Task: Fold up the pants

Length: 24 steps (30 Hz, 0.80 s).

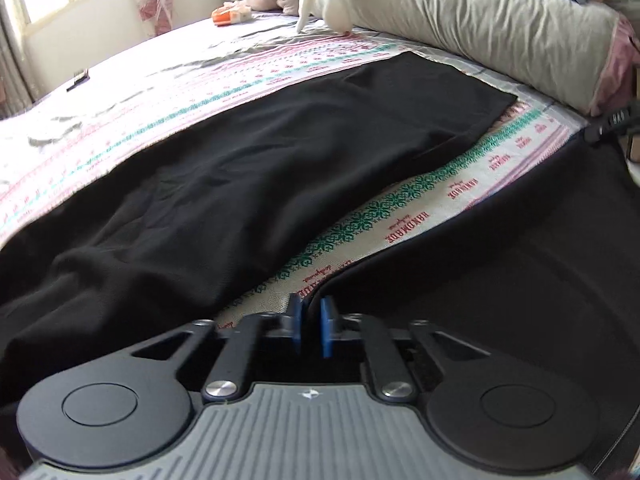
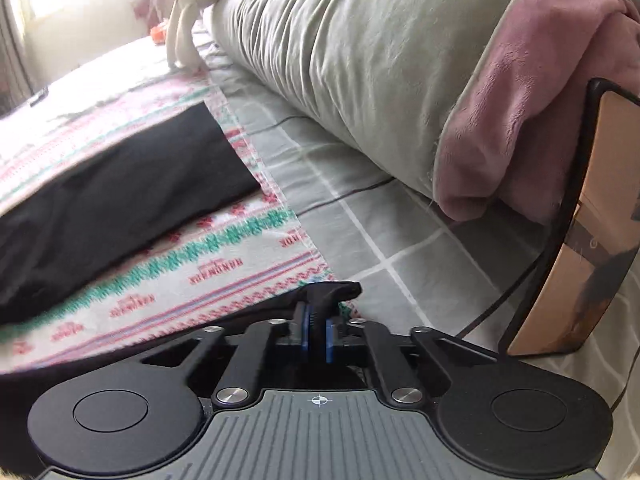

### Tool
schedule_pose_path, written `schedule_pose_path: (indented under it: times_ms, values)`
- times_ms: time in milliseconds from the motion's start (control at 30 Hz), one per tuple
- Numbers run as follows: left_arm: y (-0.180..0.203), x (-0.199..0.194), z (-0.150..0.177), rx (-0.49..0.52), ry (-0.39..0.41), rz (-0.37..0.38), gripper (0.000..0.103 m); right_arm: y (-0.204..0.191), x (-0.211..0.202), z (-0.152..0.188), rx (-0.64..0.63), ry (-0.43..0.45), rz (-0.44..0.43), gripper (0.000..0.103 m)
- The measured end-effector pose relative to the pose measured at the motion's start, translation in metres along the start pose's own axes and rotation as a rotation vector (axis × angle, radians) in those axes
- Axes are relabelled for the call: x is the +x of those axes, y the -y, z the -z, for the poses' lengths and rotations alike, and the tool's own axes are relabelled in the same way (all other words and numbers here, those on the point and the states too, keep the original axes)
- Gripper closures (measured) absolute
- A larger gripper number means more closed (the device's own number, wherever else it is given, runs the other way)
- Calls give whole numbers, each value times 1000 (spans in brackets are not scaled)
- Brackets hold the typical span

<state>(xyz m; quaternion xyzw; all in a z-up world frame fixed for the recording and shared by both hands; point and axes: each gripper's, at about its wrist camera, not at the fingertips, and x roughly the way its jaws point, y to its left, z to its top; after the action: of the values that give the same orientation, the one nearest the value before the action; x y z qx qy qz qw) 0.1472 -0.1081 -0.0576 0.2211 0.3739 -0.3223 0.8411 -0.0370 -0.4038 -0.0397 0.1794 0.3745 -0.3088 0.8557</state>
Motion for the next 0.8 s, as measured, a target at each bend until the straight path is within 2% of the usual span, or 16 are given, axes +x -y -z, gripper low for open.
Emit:
schedule_pose_path:
  times_ms: [67, 200, 233, 267, 300, 333, 367, 400, 500, 600, 767, 800]
  values:
    - [6, -4, 3, 16, 34, -25, 78, -4, -13, -1, -9, 67, 9, 99]
    - [6, -13, 4, -23, 104, -69, 78, -8, -26, -5, -29, 186, 22, 99]
    - [6, -11, 5, -30, 107, -80, 75, -9, -25, -7, -45, 199, 21, 98]
    - [7, -9, 6, -31, 102, -96, 64, -11, -22, -8, -59, 200, 18, 94]
    - [9, -7, 8, -26, 96, -127, 57, -12, -20, -9, -68, 196, 31, 82]
    - [12, -6, 9, -16, 98, -163, 44, -12, -20, -10, -69, 192, 52, 76]
    - [14, -7, 10, -12, 100, -177, 40, -11, -22, -10, -67, 203, 76, 67]
    - [15, -10, 9, -19, 101, -170, 39, -10, -26, -11, -69, 224, 84, 64]
    - [14, -21, 8, -82, 104, -139, 36, -2, -44, -14, -71, 248, 68, 64]
    - [17, -30, 11, -105, 100, -102, 34, 7, -58, -9, -83, 197, 62, 64]
    - [34, -45, 24, -110, 76, -40, 33, 28, -58, 20, -48, -13, 58, 66]
    - [38, -48, 27, -108, 74, -31, 33, 32, -56, 26, -35, -45, 54, 69]
